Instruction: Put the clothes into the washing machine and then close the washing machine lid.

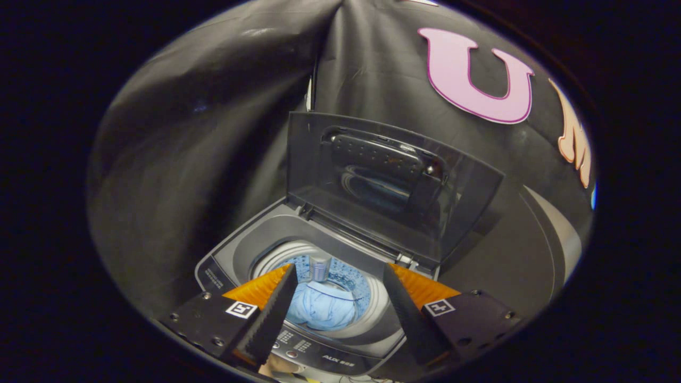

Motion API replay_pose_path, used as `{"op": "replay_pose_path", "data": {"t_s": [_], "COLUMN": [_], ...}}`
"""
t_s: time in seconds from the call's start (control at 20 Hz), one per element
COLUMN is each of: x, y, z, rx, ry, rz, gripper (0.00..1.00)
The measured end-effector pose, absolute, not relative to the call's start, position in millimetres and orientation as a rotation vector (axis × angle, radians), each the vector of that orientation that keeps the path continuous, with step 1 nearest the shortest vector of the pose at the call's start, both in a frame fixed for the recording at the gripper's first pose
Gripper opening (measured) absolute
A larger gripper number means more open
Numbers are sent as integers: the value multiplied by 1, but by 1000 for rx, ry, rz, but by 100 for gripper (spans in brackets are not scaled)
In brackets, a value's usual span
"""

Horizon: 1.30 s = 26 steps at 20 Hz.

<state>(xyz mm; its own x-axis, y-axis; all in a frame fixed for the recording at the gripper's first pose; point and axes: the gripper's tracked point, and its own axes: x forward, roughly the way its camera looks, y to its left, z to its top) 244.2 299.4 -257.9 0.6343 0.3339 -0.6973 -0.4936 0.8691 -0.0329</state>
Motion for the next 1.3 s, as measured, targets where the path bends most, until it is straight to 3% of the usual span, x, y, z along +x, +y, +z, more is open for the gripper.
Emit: {"op": "replay_pose_path", "data": {"t_s": [1.0, 1.3], "x": [247, 264], "y": [287, 291], "z": [-251, -228], "rx": [-215, -287], "ry": [700, 606], "rz": [474, 451], "gripper": [97, 97]}}
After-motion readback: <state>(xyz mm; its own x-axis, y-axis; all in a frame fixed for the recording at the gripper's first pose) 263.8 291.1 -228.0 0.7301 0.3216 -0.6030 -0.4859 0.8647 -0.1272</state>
